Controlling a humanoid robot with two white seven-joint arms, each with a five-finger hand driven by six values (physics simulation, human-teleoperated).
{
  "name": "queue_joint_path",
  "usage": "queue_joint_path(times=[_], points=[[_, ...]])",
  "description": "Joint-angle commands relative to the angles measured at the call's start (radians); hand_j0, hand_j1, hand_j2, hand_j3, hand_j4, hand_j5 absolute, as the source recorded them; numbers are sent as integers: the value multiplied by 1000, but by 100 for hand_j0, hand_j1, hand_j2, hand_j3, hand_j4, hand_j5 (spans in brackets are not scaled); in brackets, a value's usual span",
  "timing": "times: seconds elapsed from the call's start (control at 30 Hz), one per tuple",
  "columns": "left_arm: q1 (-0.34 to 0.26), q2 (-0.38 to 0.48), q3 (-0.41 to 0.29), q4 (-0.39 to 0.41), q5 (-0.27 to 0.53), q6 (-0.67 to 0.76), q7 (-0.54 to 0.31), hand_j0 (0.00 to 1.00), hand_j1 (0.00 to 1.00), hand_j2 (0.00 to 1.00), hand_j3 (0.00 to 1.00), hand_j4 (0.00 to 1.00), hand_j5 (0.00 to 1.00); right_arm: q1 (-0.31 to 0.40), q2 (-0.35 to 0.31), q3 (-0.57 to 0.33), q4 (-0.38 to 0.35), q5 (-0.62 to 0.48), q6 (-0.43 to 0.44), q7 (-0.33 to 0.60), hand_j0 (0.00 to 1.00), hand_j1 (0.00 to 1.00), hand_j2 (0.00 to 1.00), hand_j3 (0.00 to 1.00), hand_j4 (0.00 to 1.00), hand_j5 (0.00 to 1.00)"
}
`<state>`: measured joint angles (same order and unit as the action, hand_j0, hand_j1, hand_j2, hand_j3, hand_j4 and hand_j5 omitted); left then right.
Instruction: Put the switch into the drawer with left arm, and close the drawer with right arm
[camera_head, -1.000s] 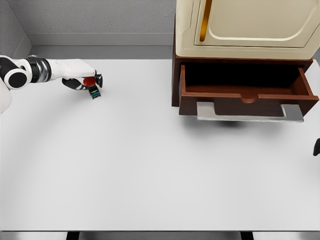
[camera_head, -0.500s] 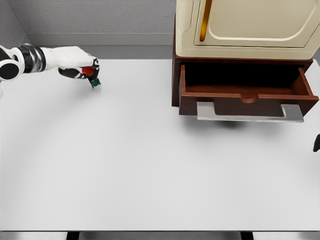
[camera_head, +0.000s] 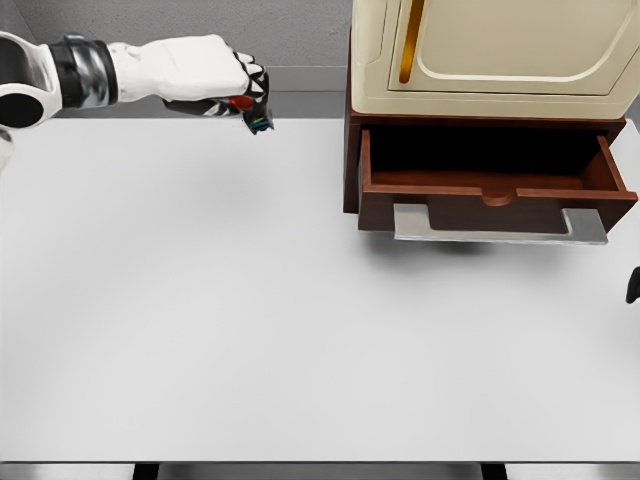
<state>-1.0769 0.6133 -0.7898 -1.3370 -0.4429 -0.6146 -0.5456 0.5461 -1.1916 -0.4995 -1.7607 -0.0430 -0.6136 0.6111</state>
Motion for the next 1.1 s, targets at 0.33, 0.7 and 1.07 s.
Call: queue_joint_path(times=[0.33, 0.7, 1.07], points=[[3, -53, -36, -154, 179, 4, 3, 35, 35, 35, 35, 35, 35, 8, -16, 38, 0, -6, 3, 0, 44, 44, 44, 44, 44, 44], [-44, -277, -128, -123, 168, 4, -30, 35, 35, 35, 35, 35, 35, 6, -16, 56, 1, -6, 3, 0, 46, 46, 46, 46, 46, 46], [-84, -326, -97, 22, 257, 4, -30, 35, 35, 35, 35, 35, 35, 11, -16, 61, 0, -6, 3, 0, 46, 46, 46, 46, 46, 46]])
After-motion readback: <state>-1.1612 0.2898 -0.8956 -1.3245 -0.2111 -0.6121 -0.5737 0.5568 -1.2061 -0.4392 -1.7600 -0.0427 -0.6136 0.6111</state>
